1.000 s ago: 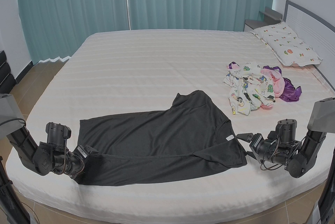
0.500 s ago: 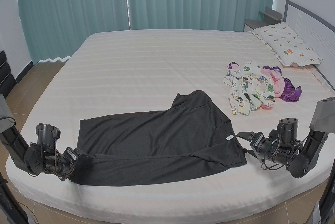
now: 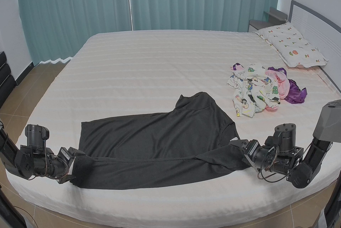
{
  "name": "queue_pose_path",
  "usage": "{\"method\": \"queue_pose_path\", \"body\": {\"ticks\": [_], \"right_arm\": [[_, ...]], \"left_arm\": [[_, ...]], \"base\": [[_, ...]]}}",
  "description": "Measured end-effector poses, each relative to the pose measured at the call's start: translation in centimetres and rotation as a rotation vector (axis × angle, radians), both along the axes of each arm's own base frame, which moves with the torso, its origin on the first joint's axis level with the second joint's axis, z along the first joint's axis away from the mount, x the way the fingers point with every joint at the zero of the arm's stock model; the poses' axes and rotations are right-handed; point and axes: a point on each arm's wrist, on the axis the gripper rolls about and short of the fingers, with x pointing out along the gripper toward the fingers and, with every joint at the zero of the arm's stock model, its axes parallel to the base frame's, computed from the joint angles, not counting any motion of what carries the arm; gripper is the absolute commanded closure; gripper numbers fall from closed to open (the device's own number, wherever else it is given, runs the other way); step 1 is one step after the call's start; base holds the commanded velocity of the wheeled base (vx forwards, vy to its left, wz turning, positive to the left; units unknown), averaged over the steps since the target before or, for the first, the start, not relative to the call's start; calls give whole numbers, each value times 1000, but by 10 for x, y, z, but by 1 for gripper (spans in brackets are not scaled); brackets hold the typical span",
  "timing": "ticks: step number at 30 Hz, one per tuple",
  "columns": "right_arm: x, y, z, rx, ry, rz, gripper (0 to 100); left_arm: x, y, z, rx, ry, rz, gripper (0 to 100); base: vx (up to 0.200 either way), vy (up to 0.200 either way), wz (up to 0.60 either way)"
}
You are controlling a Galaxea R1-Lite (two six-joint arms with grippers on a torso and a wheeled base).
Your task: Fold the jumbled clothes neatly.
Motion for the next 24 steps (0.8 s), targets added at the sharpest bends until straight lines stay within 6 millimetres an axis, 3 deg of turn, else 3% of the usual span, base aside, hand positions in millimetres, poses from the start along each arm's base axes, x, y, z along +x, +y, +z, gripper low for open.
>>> {"method": "queue_pose_path", "body": {"ticks": [8, 24], "right_arm": [[-6, 11, -8, -32, 120, 23, 0], [2, 17, -15, -93, 116, -42, 0]], "left_arm": [[0, 3, 8, -80, -28, 23, 0], [0, 3, 9, -84, -36, 25, 0]], "base": [[0, 0, 0], [0, 0, 0]]}}
